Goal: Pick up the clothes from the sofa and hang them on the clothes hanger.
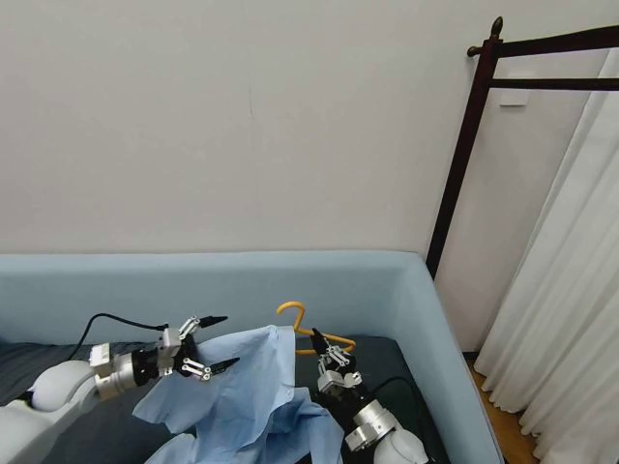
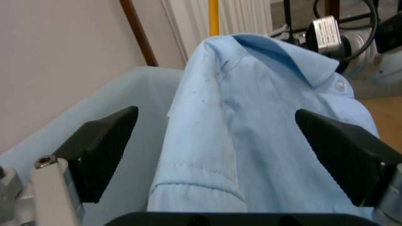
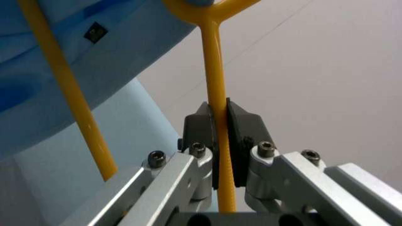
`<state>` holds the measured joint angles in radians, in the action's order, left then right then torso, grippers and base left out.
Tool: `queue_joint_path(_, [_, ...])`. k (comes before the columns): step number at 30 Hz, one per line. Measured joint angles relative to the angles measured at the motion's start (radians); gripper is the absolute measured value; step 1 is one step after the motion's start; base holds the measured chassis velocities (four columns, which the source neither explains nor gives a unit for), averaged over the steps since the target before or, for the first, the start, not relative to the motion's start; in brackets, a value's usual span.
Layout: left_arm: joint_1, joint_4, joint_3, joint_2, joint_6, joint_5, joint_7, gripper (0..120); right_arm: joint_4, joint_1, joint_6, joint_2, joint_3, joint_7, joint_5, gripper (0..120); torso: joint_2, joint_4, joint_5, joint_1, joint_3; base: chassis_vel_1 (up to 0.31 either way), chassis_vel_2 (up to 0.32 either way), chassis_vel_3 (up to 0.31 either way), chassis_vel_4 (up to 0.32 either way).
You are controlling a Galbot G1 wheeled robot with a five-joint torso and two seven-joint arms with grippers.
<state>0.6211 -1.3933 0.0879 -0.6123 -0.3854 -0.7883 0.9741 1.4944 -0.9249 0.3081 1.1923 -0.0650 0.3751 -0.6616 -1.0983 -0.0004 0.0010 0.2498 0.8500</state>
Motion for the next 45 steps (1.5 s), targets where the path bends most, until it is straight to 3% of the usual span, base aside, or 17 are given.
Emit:
queue_joint_path(3, [-0.037, 0.031, 0.021, -0.025, 0.004, 0.026, 0.010, 95, -0.003, -0.007, 0.010, 0.001, 0.017, 0.005, -0.017, 4, 0.000, 0.0000, 0.0000, 0.000, 0.000, 0.000, 0.000, 0.000, 0.000])
queue_joint_path(6, [-0.077, 0.075, 0.041, -0.045, 0.004, 0.046, 0.032, 82, -0.003, -0.014, 0.015, 0.005, 0.027, 0.011, -0.034, 4, 0.000, 0.0001, 0.0001, 0.000, 0.000, 0.000, 0.000, 0.000, 0.000])
queue_joint_path(8, [-0.084, 0.085, 0.044, -0.049, 0.004, 0.049, 0.042, 81, -0.003, -0.015, 0.016, 0.007, 0.030, 0.014, -0.040, 4, 0.000, 0.0002, 0.0001, 0.000, 0.000, 0.000, 0.000, 0.000, 0.000])
queue_joint_path(16, [-0.112, 0.130, 0.044, -0.079, 0.016, 0.078, 0.117, 46, -0.003, -0.015, 0.029, 0.021, 0.048, 0.033, -0.103, 4, 0.000, 0.0000, 0.0000, 0.000, 0.000, 0.000, 0.000, 0.000, 0.000])
queue_joint_path(28, [-0.107, 0.155, 0.024, -0.091, 0.007, 0.128, 0.116, 7, 0.010, -0.021, 0.038, 0.024, 0.049, 0.055, -0.134, 4, 0.000, 0.0002, -0.0001, 0.000, 0.000, 0.000, 0.000, 0.000, 0.000])
queue_joint_path(34, [-0.108, 0.169, 0.009, -0.108, 0.000, 0.138, 0.110, 7, 0.022, -0.032, 0.044, 0.020, 0.048, 0.062, -0.107, 4, 0.000, 0.0001, -0.0001, 0.000, 0.000, 0.000, 0.000, 0.000, 0.000])
queue_joint_path(38, [-0.103, 0.181, -0.008, -0.112, 0.000, 0.138, 0.106, 7, 0.029, -0.034, 0.086, 0.017, 0.045, 0.053, -0.020, 16, 0.000, -0.0001, 0.0001, 0.000, 0.000, 0.000, 0.000, 0.000, 0.000])
queue_joint_path(43, [-0.075, 0.207, -0.059, -0.112, 0.002, 0.144, 0.068, 7, 0.032, -0.043, 0.327, 0.010, 0.072, -0.139, 0.156, 36, 0.000, 0.0000, 0.0000, 0.000, 0.000, 0.000, 0.000, 0.000, 0.000])
queue_joint_path(45, [-0.069, 0.214, -0.068, -0.112, 0.001, 0.147, 0.064, 7, 0.030, -0.045, 0.375, 0.008, 0.075, -0.205, 0.207, 39, 0.000, 0.0001, -0.0001, 0.000, 0.000, 0.000, 0.000, 0.000, 0.000])
